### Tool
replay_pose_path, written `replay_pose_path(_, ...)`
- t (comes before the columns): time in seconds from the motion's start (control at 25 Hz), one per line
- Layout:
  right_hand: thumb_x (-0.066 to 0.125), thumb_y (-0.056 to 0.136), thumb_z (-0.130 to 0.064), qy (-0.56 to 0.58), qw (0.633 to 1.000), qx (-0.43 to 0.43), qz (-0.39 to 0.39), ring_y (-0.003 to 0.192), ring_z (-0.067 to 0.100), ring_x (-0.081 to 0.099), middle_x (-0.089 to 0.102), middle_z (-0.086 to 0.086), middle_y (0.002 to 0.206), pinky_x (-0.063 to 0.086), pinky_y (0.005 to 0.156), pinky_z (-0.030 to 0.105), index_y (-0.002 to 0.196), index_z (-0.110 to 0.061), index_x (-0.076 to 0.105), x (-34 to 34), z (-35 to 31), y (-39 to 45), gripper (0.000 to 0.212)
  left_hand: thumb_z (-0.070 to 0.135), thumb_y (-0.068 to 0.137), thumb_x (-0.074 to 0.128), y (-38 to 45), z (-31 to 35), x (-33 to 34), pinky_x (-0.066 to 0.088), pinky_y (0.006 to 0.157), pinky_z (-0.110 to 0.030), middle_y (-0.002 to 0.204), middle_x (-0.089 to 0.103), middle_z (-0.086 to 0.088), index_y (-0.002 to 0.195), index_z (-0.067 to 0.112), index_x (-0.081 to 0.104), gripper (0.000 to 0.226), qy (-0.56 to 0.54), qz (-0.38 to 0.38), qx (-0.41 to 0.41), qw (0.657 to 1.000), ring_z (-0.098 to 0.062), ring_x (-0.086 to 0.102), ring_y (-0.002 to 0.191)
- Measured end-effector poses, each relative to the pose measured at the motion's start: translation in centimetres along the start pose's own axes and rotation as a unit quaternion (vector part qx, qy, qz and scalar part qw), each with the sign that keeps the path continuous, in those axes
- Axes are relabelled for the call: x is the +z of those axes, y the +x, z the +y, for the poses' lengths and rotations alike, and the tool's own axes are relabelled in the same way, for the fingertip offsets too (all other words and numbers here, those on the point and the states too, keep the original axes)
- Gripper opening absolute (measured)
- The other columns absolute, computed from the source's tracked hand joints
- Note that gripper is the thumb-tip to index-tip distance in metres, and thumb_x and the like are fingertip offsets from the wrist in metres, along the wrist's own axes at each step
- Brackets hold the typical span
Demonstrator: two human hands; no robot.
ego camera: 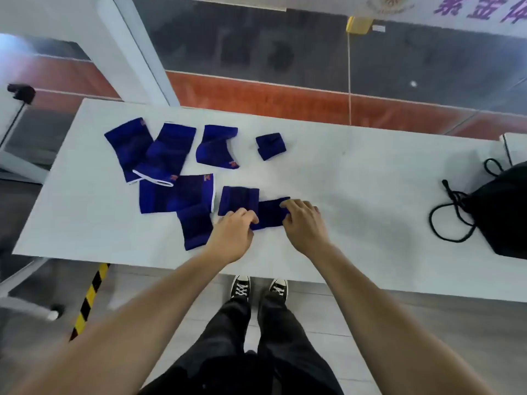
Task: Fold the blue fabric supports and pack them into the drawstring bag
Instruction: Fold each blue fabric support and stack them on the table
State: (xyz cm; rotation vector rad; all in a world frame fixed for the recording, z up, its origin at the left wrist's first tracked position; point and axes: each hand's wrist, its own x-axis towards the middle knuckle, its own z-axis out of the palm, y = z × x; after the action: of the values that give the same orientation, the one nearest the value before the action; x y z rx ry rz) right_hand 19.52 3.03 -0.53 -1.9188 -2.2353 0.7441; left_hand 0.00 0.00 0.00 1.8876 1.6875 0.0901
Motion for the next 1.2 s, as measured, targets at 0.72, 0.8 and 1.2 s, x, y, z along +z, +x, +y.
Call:
replay_pose_path(0.72, 0.062, 0.087, -0.026, -0.141, 0.988, 0.043, -0.039, 0.13, 0.029, 0.049, 0.056, 0.006, 0.14, 0.029, 0.111, 0.043, 0.143, -0.021, 0.054, 3.9, 6.6, -5.0, 0.057, 0.025, 0.095, 0.05, 1.5, 4.9, 7.4, 0.029, 0.114, -0.042, 0.162, 0.022, -0.009, 0.156, 0.019, 0.024, 0.067, 0.174, -0.073, 0.066, 0.98, -0.031, 0.026, 0.145)
replay_pose_path(0.8, 0.063, 0.088, -0.029, -0.129, 0.99, 0.034, -0.04, 0.141, 0.028, 0.041, 0.05, 0.008, 0.149, 0.025, 0.118, 0.044, 0.146, -0.022, 0.05, 4.2, 7.0, -5.5, 0.061, 0.028, 0.097, 0.048, 2.4, 5.1, 7.3, 0.027, 0.116, -0.043, 0.166, 0.014, -0.007, 0.158, 0.021, 0.021, 0.067, 0.192, -0.086, 0.071, 0.975, -0.032, 0.02, 0.148)
replay_pose_path(1.2, 0.067, 0.083, -0.017, -0.113, 0.992, 0.046, -0.026, 0.137, 0.029, 0.045, 0.05, 0.008, 0.149, 0.035, 0.109, 0.047, 0.147, -0.023, 0.05, 5.1, 7.2, -5.6, 0.066, 0.032, 0.101, 0.041, 7.0, 4.4, 6.1, 0.024, 0.118, -0.045, 0.166, 0.017, -0.006, 0.159, 0.026, 0.016, 0.063, 0.197, -0.073, 0.044, 0.977, -0.034, 0.021, 0.15)
